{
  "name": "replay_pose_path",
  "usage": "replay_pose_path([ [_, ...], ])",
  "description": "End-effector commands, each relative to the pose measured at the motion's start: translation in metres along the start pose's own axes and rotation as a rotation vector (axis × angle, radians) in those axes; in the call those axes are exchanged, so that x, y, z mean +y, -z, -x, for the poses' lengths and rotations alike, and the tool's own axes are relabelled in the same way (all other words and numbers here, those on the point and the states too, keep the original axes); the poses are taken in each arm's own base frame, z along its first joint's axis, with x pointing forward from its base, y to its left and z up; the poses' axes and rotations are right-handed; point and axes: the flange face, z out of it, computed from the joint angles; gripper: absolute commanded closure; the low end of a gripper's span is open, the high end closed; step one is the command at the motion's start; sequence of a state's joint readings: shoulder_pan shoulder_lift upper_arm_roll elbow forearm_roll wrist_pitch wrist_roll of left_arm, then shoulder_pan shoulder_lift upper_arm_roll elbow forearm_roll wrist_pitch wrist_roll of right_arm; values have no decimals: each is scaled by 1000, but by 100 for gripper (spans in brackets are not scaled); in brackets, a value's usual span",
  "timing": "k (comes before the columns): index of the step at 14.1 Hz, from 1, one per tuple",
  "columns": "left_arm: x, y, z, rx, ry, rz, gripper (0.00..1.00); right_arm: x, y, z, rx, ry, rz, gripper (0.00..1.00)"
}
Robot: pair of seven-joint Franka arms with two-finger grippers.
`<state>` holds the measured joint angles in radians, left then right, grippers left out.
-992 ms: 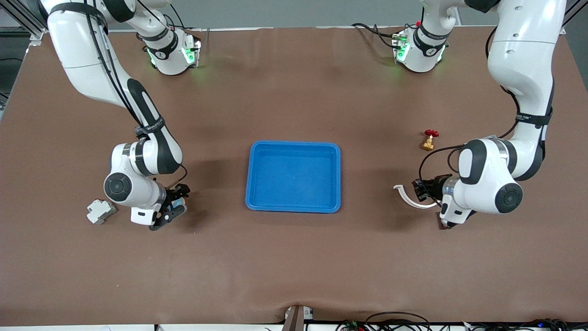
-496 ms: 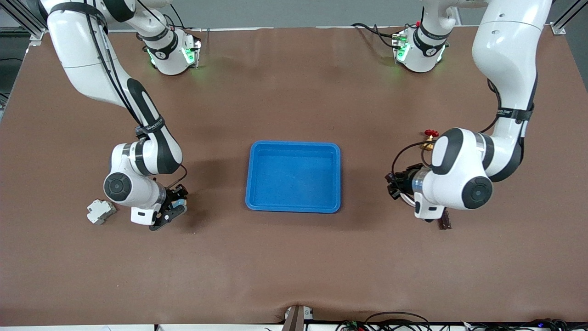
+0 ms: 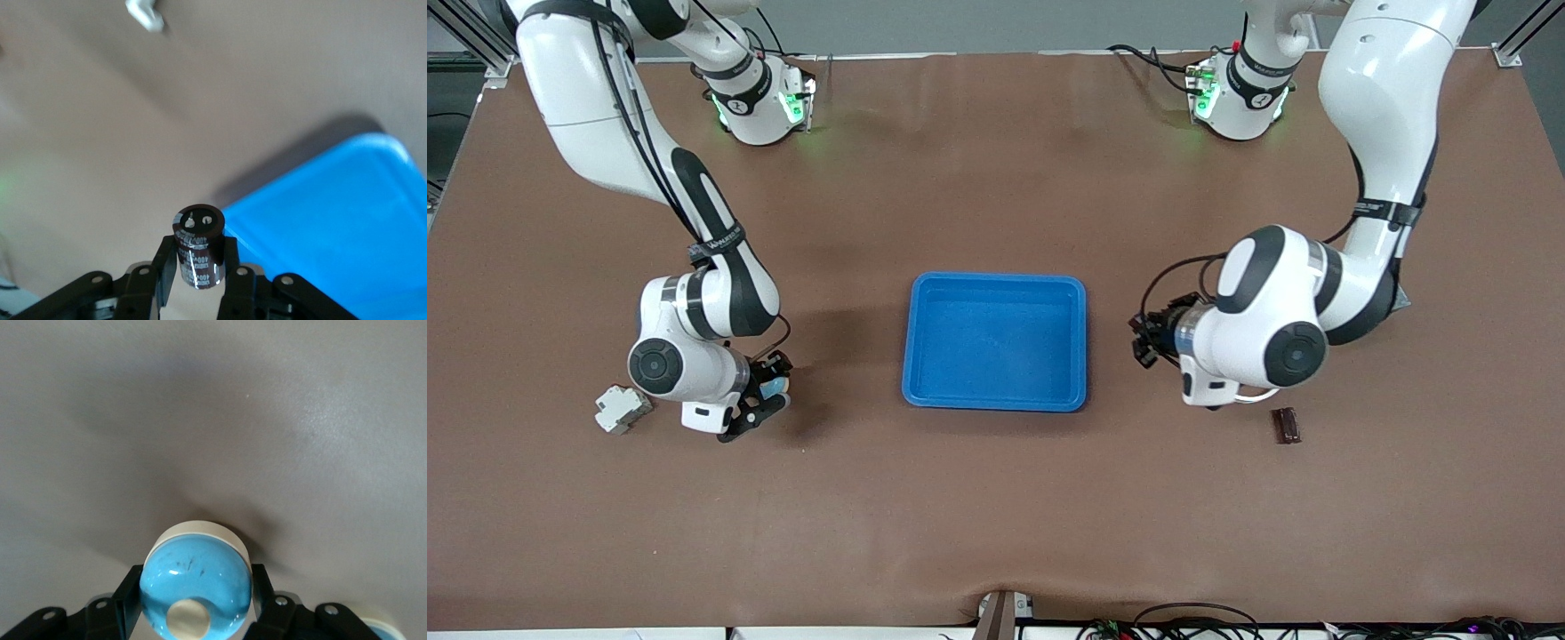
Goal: Place electrolytic capacitor and blue bell in tray
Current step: 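Carry the capacitor with the left gripper while the right gripper carries the bell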
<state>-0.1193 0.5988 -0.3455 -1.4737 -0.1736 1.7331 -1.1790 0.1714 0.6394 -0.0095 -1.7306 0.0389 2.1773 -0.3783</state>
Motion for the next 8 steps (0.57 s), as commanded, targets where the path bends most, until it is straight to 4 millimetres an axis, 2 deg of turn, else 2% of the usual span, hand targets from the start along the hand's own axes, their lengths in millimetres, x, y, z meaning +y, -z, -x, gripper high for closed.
replay_pose_path([
  [1, 8, -7, 26, -3, -29, -29, 100, -53, 38, -4, -14, -109, -1, 86],
  [4, 13, -25, 23, -34, -27, -45, 100, -112, 56, -11, -28, -254, 15, 86],
  [6, 21, -39, 32, -52, -37, -47, 100, -153, 59, -17, -26, -334, 29, 86],
  [8, 30, -53, 29, -69, -39, -25, 100, -191, 57, -22, -21, -437, 12, 86],
])
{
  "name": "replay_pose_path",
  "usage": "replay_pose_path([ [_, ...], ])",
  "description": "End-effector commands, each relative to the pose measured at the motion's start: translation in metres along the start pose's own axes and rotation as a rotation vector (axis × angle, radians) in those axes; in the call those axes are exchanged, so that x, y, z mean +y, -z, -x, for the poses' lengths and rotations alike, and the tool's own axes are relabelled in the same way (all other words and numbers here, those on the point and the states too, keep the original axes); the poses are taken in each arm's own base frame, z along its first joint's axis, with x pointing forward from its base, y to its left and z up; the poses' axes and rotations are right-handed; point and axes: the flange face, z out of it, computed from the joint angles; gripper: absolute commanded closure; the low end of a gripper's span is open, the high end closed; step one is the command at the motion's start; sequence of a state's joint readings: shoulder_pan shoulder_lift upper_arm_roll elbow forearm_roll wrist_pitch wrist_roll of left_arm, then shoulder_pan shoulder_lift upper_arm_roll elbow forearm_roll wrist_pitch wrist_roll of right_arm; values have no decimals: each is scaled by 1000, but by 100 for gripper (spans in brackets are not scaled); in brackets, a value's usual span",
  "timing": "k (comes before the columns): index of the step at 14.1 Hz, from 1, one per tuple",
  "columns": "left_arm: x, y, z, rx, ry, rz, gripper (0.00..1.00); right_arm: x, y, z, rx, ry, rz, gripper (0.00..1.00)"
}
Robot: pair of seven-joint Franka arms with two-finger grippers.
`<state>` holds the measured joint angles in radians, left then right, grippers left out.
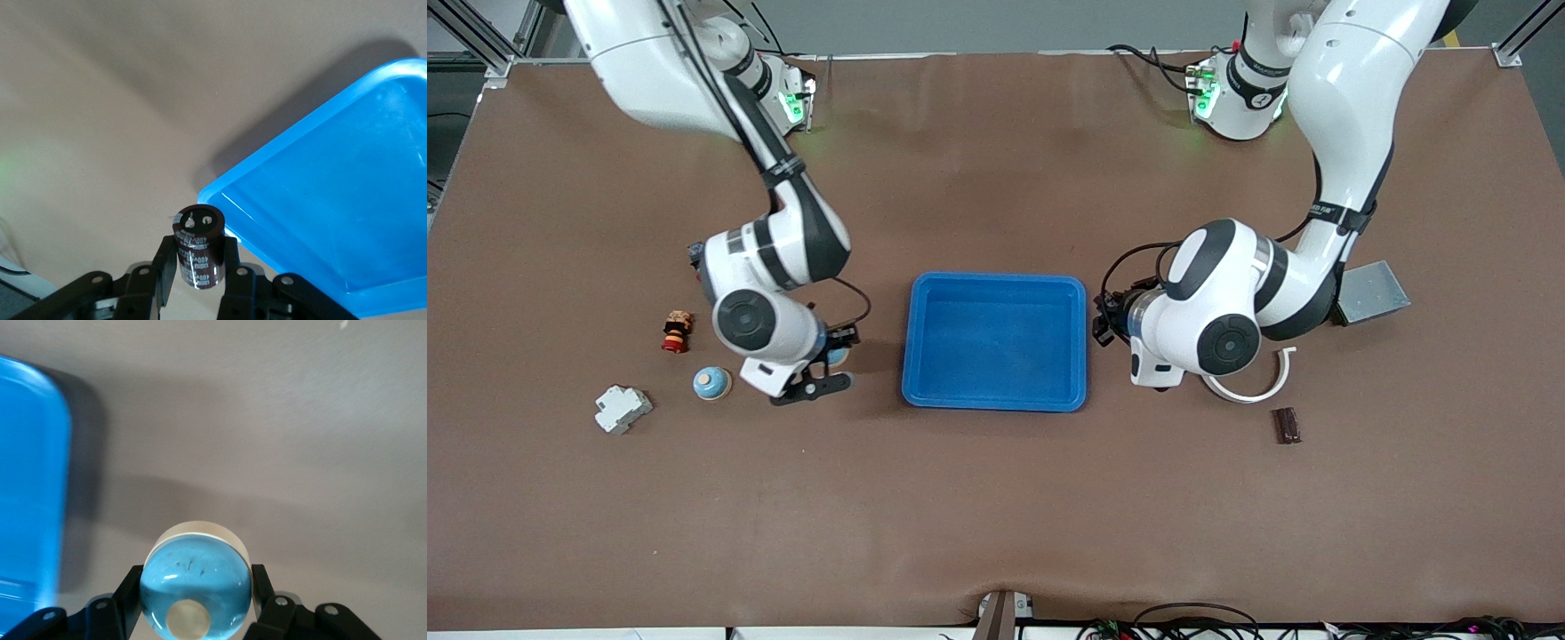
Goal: Place electrolytic capacitor and blue bell in tray
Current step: 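Carry the capacitor with the left gripper while the right gripper carries the bell, then lower the capacitor into the tray while the right gripper lowers the bell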
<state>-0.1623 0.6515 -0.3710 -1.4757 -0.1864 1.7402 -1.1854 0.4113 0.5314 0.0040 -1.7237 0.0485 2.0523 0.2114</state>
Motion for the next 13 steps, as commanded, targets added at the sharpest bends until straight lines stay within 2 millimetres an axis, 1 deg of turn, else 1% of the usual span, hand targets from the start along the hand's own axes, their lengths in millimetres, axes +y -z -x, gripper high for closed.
replay_pose_path([
  [1, 19, -15, 8, -26, -2, 51, 100, -38, 3, 15, -9, -133, -39, 87],
  [2, 26, -25, 13, -23, -8, 58, 100, -51, 6, 16, -8, -166, -64, 87],
  [4, 37, -36, 21, -10, -7, 82, 100, -73, 8, 21, -7, -204, -82, 87],
  [5, 37, -41, 17, -15, -3, 81, 100, -84, 7, 23, 1, -214, -89, 87],
  [6, 39, -52, 12, -39, 10, 73, 100, -89, 8, 23, 13, -229, -98, 87],
  [7, 41, -62, 12, -59, 15, 65, 100, -96, 7, 23, 29, -238, -104, 87],
  [9, 48, -79, 16, -58, 8, 62, 100, -113, 0, 25, 47, -251, -108, 87],
  [10, 54, -86, 23, -50, -2, 69, 100, -119, -4, 25, 58, -263, -113, 87],
  [11, 55, -91, 23, -47, 0, 69, 100, -131, -11, 27, 63, -263, -115, 87],
  [12, 55, -98, 19, -53, 10, 60, 100, -139, -17, 26, 62, -260, -113, 87],
  [13, 55, -101, 18, -55, 32, 57, 100, -142, -24, 25, 58, -266, -110, 87],
])
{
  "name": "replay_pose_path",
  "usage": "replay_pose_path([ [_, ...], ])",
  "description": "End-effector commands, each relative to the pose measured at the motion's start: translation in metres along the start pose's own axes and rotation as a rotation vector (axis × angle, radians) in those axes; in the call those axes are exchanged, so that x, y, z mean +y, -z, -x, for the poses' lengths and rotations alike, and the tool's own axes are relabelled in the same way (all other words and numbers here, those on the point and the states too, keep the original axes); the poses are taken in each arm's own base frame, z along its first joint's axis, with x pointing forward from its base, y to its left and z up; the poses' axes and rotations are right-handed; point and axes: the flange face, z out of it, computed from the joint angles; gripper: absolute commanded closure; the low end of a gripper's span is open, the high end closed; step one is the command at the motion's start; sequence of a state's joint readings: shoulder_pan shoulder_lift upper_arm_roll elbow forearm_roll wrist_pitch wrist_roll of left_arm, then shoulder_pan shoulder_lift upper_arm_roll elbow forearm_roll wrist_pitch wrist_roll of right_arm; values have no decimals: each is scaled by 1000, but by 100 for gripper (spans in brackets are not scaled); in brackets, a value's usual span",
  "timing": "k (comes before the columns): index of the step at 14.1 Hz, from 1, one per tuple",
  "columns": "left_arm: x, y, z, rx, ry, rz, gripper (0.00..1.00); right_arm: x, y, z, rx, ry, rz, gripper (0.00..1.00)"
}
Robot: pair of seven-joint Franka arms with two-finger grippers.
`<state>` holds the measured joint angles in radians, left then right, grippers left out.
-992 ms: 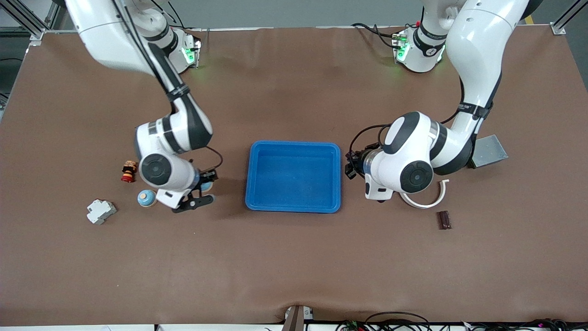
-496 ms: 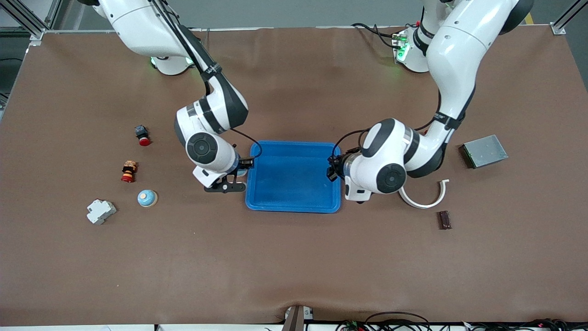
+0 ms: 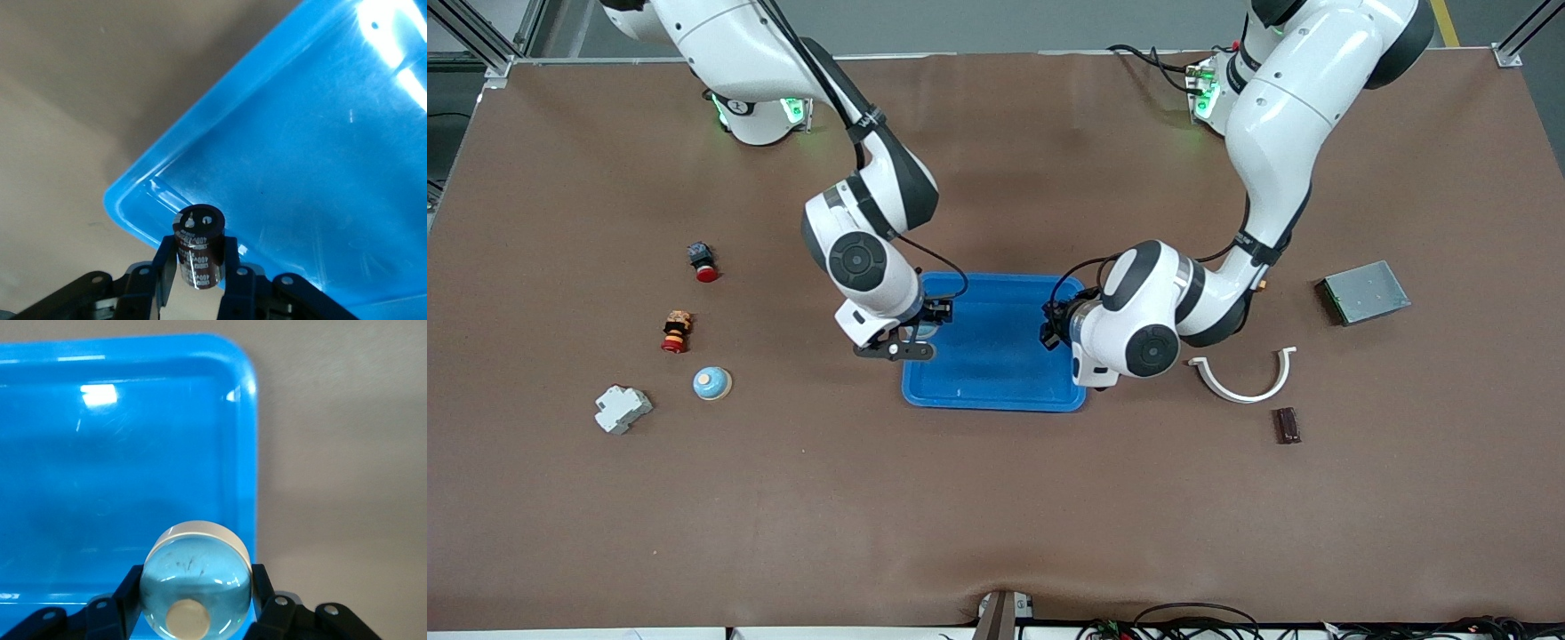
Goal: Place electrolytic capacitor and blue bell in tray
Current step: 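Lower the capacitor into the tray while the right gripper lowers the bell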
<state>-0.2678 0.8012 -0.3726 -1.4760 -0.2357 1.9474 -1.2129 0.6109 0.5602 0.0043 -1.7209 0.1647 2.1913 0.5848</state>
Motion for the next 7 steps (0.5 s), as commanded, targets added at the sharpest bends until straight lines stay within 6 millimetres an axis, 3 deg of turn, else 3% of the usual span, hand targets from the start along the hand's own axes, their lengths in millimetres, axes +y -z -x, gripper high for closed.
replay_pose_path([
  [1, 3, -4, -1, -11, 44, 14, 100, -14, -17, 1, -5, -25, -8, 87],
  [4, 4, -14, -7, -15, 51, 8, 100, -20, -34, 2, 10, -16, -12, 87],
  [6, 4, -17, -8, -13, 50, 2, 85, -26, -41, 4, 26, -7, -20, 87],
  [7, 3, -20, -12, -17, 57, -1, 72, -26, -45, 4, 23, -6, -17, 87],
])
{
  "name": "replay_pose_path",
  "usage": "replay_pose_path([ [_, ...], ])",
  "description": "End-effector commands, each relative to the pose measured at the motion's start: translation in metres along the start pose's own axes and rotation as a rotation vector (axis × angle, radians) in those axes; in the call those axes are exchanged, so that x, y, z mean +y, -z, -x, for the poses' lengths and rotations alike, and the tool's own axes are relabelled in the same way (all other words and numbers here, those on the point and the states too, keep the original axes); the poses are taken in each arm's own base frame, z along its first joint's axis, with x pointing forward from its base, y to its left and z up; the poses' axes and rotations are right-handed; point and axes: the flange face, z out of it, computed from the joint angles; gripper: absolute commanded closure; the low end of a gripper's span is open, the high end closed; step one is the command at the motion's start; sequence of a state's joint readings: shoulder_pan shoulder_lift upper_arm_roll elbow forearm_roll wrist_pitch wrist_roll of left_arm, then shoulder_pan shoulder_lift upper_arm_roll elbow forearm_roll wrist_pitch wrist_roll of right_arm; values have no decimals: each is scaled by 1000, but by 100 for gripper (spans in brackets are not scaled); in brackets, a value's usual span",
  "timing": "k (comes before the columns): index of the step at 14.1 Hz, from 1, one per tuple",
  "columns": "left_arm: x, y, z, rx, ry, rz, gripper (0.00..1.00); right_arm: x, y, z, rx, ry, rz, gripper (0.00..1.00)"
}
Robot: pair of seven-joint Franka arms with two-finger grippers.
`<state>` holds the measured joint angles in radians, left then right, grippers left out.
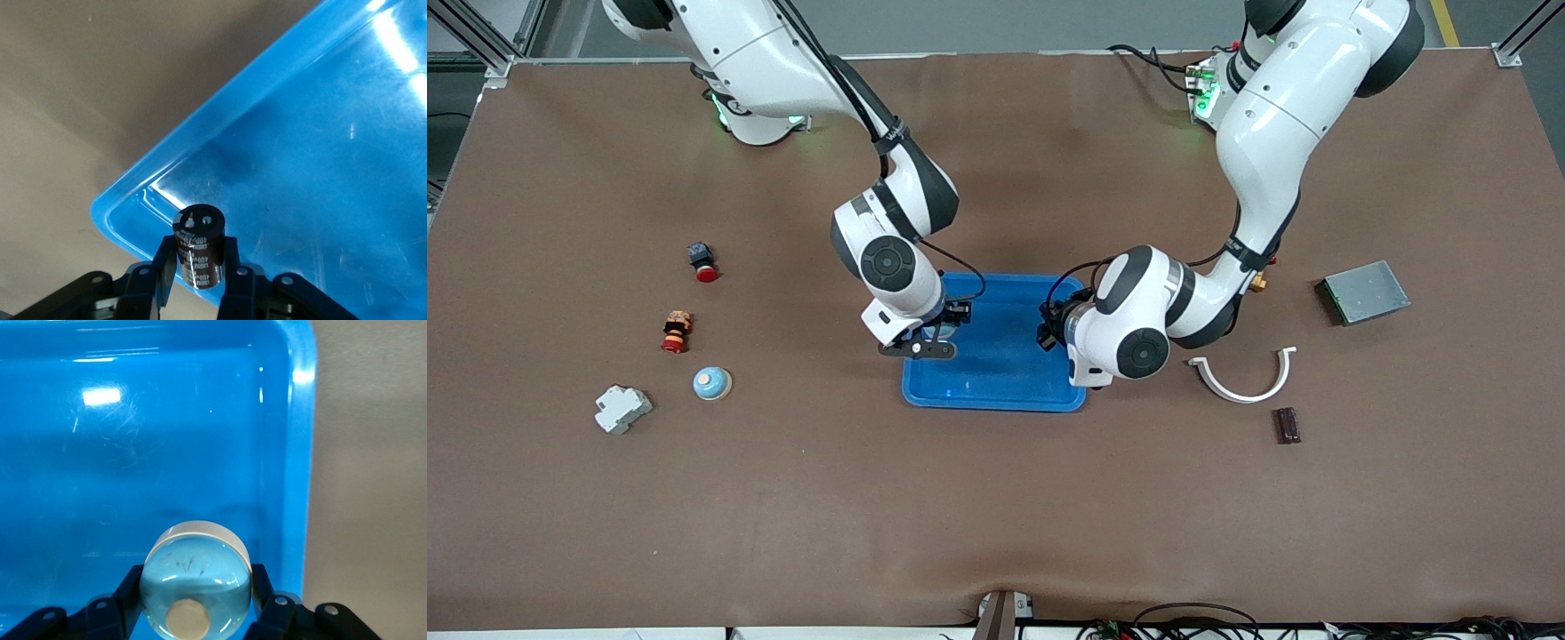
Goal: Place electrolytic capacitor and blue bell in tray
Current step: 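Lower the capacitor into the tray while the right gripper lowers the bell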
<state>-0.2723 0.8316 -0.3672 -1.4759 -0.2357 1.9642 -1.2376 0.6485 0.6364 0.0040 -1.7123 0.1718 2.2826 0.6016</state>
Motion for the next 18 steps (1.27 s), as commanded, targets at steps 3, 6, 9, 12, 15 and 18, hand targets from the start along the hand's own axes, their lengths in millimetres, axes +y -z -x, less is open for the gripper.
replay_pose_path([
  [3, 2, -4, -4, -9, 21, 5, 0, -8, -7, -1, 10, -11, -11, 87],
  [6, -3, 24, -9, 21, 23, 24, 0, -8, -16, 0, 3, -7, -3, 87],
  [9, -21, 80, -10, 188, -17, -12, 0, -10, -22, -1, 13, -4, -9, 87],
  [12, -45, 158, -34, 215, 36, 84, 0, -14, -27, 3, 10, 0, -9, 86],
  [15, -88, 202, -89, 221, 80, 81, 0, -14, -28, 4, 10, 2, -7, 85],
  [18, -134, 221, -168, 332, -43, 3, 0, -15, -28, 4, 11, 5, -7, 82],
])
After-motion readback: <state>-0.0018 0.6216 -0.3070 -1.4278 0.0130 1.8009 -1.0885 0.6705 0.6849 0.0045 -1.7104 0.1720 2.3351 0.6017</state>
